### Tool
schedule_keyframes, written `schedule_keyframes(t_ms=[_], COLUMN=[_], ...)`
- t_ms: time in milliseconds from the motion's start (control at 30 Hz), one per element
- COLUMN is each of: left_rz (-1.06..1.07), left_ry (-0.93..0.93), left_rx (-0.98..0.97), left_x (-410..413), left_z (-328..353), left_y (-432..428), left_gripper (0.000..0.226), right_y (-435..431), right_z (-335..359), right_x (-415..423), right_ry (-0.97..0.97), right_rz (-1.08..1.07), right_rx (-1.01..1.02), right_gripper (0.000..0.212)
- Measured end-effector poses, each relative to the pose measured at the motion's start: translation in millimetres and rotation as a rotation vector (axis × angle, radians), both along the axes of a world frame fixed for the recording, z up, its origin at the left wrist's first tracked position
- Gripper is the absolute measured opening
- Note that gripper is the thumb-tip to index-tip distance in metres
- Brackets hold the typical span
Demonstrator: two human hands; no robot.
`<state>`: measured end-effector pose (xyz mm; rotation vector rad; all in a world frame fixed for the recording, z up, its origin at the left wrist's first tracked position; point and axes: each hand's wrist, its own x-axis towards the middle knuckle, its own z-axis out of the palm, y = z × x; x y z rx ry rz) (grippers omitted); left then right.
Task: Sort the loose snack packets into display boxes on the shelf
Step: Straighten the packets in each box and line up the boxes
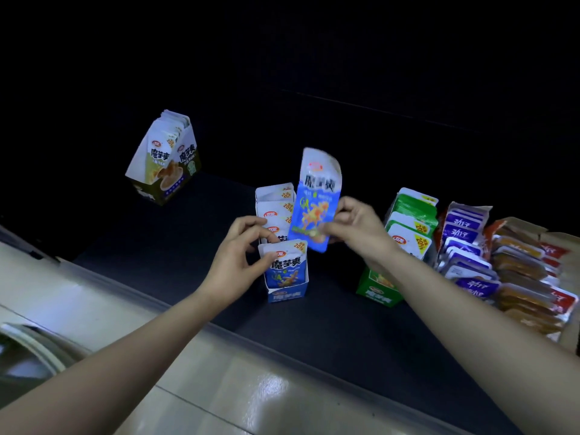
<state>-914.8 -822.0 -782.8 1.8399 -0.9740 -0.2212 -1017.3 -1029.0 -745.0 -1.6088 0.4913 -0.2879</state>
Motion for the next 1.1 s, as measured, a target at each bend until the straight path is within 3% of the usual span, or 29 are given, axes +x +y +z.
schedule_keyframes(t_ms=[100, 233, 333, 467, 533, 700, 900, 1033, 1100], left_rz=[-0.009, -0.007, -0.006, -0.027, -0.049, -0.028, -0.051, -0.08, -0.084], left_ry=[0.017, 0.013, -0.022, 0.002, 0.032, 0.075, -0.024, -0.023, -0.028], left_rx=[0.0, -0.012, -0.016, -0.004, -0.001, -0.004, -0.018, -0.001, -0.005], left_x=[-1, -4, -2, 0, -1, -1, -1, 2, 2], left_z=[2, 3, 2, 4, 4, 3, 2, 0, -1], left_y=[-1, 0, 1, 1, 2, 1, 0, 0, -1], left_gripper=[0.02, 0.02, 0.018, 0.016, 0.014, 0.016, 0.013, 0.014, 0.014], right_y=[10, 14, 21, 22, 22, 24, 16, 16, 16], right_z=[-11, -10, -12, -12, -5, -7, -7, -3, -7], right_x=[-3, 5, 12, 14, 13, 11, 9, 12, 16], right_ry=[0.138, 0.032, 0.069, 0.213, 0.258, 0.073, 0.185, -0.017, 0.001], right_rz=[0.135, 0.02, 0.103, 0.295, 0.303, 0.29, 0.309, 0.277, 0.294], right_rx=[-0.049, -0.031, -0.038, -0.217, -0.263, -0.568, -0.477, -0.454, -0.546], right_gripper=[0.033, 0.031, 0.028, 0.014, 0.02, 0.014, 0.01, 0.015, 0.012])
